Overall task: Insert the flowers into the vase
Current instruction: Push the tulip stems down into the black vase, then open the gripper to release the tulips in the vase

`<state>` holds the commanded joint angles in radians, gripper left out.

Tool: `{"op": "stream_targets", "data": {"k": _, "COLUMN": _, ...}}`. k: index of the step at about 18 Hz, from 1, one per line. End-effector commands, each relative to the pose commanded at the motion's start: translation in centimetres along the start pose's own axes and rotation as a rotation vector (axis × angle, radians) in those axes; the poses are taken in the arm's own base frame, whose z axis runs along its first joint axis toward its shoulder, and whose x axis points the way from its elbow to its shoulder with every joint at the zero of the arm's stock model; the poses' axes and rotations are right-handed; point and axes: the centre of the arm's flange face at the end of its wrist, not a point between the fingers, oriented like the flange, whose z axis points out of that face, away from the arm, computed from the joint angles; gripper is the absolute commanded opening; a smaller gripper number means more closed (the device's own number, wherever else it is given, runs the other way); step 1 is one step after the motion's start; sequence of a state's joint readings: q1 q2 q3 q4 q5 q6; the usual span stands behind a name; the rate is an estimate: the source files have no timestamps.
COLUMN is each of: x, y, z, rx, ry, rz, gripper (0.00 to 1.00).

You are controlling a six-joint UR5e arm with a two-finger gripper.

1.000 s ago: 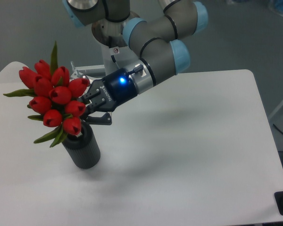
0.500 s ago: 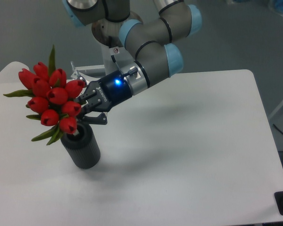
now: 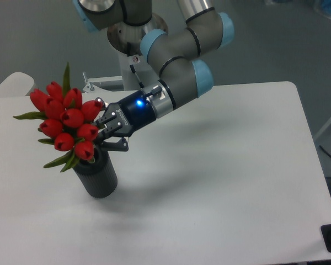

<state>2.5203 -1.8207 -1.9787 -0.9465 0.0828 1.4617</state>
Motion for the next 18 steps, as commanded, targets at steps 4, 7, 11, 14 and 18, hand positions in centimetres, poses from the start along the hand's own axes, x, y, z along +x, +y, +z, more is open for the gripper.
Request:
{"op": "stream_targets", "data": {"k": 4, "x": 0.4, "y": 2.1, "z": -0.1, "rx": -0.003, "ry": -0.001, "rz": 0.008, "gripper": 0.08}}
{"op": "stream_targets", "data": {"k": 7, "x": 0.6, "y": 3.8, "z": 0.1, "rx": -0.004, "ry": 0.001, "rz": 0.012, "gripper": 0.12}}
{"op": "stream_targets", "data": {"k": 11, "x": 0.8, "y": 4.8, "z": 0.2, "rx": -0.006, "ry": 0.005, "rz": 0.012, "gripper": 0.26}}
{"op": "stream_targets", "data": {"k": 14, "x": 0.7, "y": 5.5, "z": 0.2, "rx": -0.059, "ry": 0.003, "rz": 0.018, "gripper": 0.43}}
{"op": "stream_targets", "data": {"k": 18, "x": 0.5, "y": 6.3, "z": -0.4, "rx": -0.153, "ry": -0.005, "rz": 0.039, "gripper": 0.61}}
